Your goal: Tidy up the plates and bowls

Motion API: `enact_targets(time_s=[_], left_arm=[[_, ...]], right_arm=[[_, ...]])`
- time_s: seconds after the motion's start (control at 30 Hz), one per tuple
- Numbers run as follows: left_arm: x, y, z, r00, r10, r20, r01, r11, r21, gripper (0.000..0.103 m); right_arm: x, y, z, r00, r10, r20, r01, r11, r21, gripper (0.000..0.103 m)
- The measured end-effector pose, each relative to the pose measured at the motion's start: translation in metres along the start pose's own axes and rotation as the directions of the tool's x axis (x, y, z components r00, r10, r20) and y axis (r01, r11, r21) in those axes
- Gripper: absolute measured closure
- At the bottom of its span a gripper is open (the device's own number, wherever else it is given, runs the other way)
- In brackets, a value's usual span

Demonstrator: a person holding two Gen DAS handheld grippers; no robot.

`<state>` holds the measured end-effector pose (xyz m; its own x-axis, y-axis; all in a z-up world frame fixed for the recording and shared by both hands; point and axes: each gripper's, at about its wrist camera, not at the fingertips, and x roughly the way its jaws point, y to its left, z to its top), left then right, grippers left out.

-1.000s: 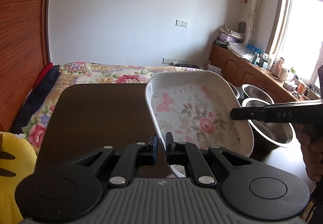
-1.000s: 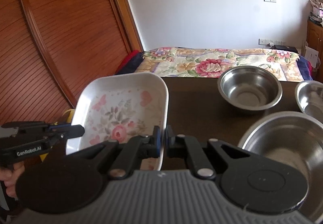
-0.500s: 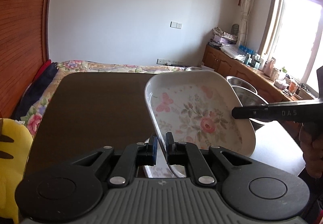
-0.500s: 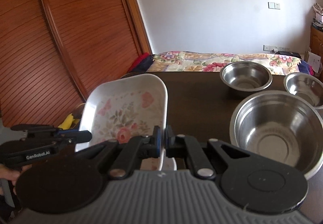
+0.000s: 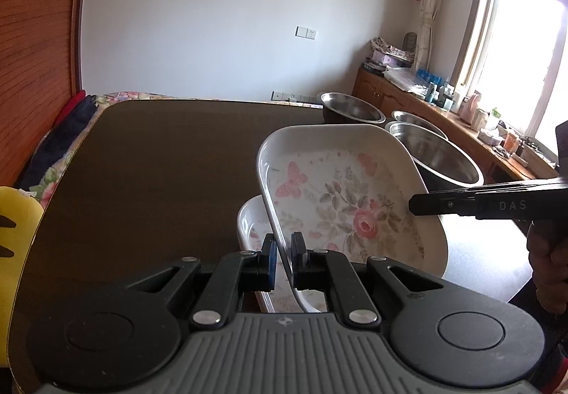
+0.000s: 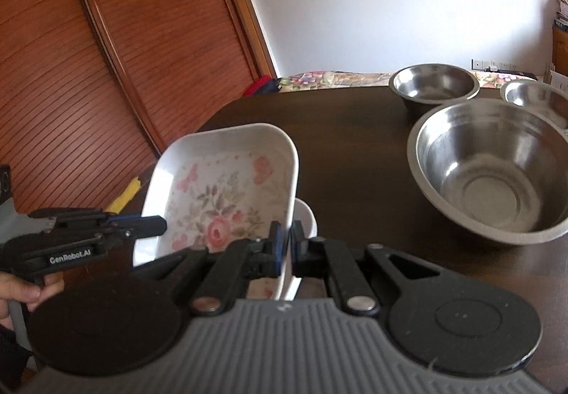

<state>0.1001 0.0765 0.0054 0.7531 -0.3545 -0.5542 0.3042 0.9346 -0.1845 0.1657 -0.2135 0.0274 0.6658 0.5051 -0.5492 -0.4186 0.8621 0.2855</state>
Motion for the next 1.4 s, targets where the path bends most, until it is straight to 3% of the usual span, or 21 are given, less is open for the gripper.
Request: enact_targets(time_s=[1.4], left_arm=[[0.009, 0.0, -0.003, 0.999, 0.05, 0.017, -0.05, 0.999, 0.005, 0.068]], right_arm=[[0.01, 0.01, -0.014, 0.999, -0.042, -0.007, 0.041, 0.998, -0.055, 0.094]])
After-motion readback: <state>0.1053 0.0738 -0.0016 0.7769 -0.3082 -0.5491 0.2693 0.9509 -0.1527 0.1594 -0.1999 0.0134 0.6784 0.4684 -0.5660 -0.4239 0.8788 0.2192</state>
